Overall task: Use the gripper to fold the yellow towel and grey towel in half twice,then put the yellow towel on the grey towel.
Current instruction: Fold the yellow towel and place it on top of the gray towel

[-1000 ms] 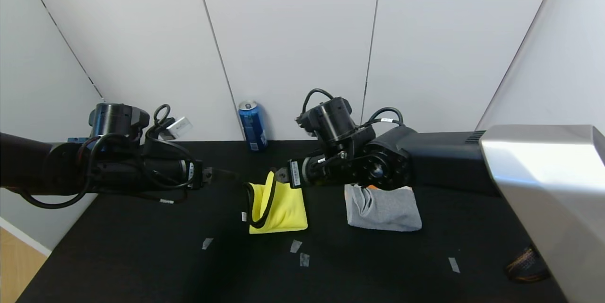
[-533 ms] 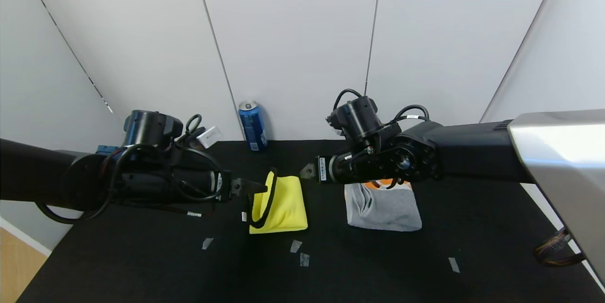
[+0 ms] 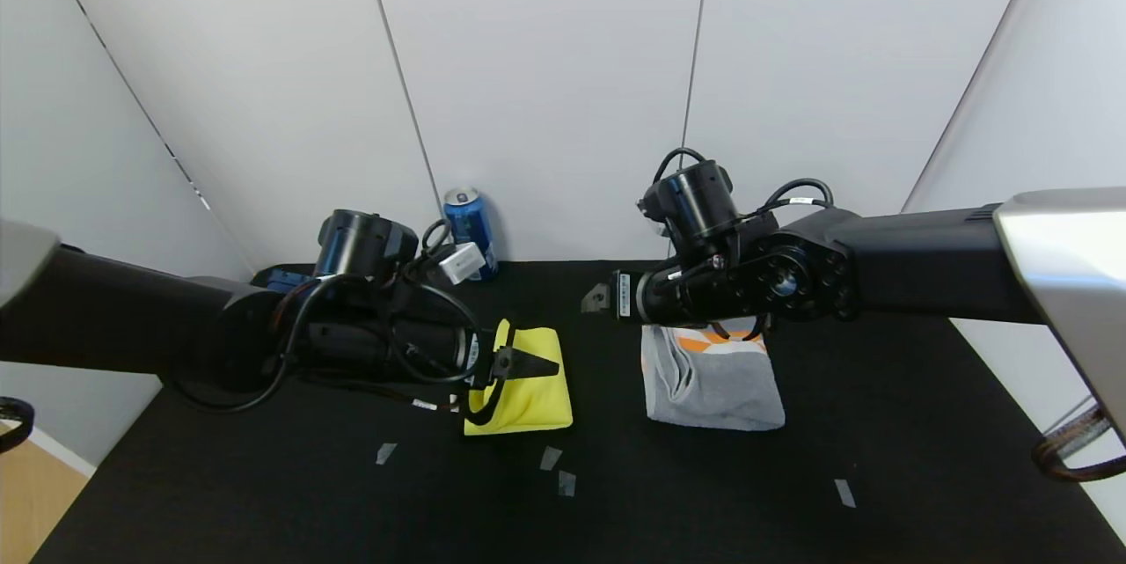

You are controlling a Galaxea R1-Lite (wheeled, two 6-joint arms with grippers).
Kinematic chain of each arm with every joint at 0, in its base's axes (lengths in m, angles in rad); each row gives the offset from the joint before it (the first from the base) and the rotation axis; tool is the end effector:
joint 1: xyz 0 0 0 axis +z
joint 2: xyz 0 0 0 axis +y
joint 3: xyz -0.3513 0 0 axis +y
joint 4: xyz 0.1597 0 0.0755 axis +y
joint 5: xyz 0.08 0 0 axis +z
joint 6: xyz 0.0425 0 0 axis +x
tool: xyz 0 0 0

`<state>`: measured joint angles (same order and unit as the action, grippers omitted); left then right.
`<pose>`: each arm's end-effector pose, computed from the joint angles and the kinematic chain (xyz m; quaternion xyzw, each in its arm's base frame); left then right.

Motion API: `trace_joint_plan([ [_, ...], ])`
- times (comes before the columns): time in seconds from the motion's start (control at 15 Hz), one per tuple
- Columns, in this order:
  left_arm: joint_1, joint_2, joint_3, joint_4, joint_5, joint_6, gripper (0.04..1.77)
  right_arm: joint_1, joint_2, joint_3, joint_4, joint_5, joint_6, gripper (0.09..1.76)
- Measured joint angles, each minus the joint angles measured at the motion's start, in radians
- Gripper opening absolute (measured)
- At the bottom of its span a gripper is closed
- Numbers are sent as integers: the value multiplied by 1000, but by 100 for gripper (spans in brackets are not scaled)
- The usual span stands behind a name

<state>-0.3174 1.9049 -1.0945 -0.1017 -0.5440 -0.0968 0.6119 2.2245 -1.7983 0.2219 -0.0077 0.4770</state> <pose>0.3431 -0.1358 0.1925 -0.0804 0.3633 -0.3744 0.8493 0.3996 0.2800 0.2076 0.1195 0.3613 0.2024 0.9023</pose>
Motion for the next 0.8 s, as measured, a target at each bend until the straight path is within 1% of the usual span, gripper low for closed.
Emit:
trace_joint_plan([
  [0.2,-37,60,-50,-1,-1,4,172,-9,-20,16,-2,0,1,170],
  [0.4,-48,127,-86,-3,10,27,172,-11,-29,25,-1,0,1,170],
  [0.53,-33,167,-99,-3,19,44,172,-11,-30,26,-1,0,1,170],
  [0.8,28,198,-107,0,22,66,172,-10,-30,29,-1,0,1,170],
])
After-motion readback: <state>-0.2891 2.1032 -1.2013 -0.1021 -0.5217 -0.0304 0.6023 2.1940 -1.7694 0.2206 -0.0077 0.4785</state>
